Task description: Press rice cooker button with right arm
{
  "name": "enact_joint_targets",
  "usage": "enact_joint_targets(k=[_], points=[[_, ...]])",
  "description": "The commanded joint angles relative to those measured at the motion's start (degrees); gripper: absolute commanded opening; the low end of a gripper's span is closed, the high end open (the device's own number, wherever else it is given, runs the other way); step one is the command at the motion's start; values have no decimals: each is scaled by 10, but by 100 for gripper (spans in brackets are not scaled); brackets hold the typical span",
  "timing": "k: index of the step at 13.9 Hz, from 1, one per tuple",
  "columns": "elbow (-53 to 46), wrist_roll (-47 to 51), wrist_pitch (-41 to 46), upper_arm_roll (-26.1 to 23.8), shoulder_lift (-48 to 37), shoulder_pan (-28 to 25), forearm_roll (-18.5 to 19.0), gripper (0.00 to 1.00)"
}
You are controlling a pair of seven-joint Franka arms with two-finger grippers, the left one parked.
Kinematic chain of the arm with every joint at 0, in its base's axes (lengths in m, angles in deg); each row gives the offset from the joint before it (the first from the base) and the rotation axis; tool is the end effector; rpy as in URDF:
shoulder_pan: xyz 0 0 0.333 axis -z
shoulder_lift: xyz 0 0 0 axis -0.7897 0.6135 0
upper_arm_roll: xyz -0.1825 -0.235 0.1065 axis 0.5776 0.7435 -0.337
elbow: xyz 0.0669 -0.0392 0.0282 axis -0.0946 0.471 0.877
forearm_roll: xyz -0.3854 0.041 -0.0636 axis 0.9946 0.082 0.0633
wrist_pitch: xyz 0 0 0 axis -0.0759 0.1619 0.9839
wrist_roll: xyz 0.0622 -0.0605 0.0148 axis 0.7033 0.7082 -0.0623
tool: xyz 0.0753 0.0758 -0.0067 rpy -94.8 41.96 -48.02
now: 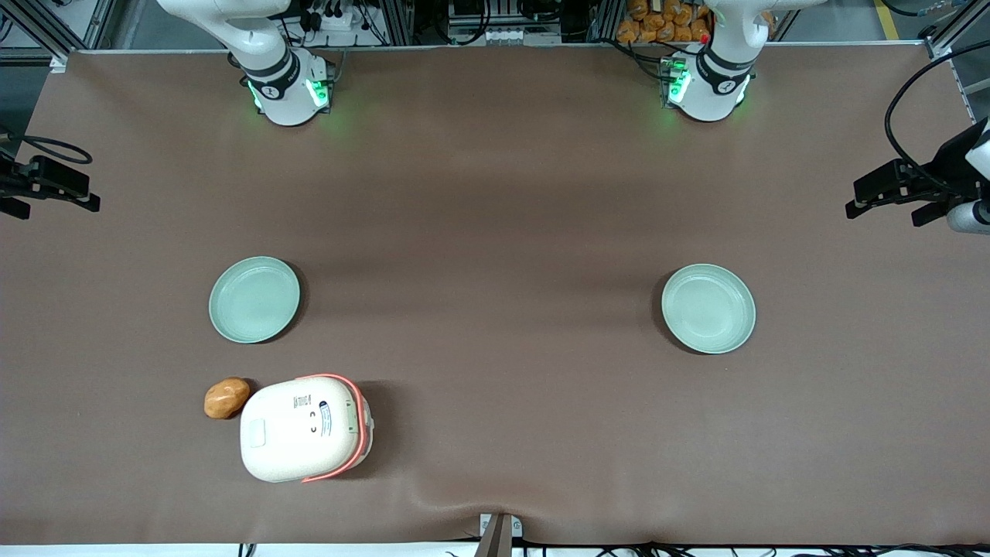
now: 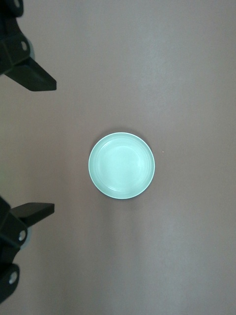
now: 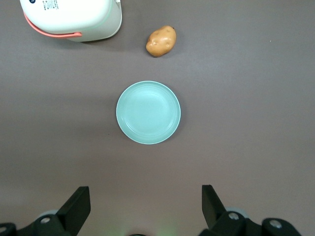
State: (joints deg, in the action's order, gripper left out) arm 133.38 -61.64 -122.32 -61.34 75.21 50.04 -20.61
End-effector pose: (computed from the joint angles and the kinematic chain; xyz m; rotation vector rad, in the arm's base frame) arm 0.5634 -0.0443 0.6350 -3.1054 -0.1326 0.1281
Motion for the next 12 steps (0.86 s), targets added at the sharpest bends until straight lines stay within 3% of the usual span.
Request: enact_joint_targets(k=[1, 10, 12], points=[[13, 16, -1, -2, -16, -3, 6, 100], [13, 29, -1, -4, -10, -5, 3, 100], [11, 29, -9, -6, -4, -31, 2, 100]])
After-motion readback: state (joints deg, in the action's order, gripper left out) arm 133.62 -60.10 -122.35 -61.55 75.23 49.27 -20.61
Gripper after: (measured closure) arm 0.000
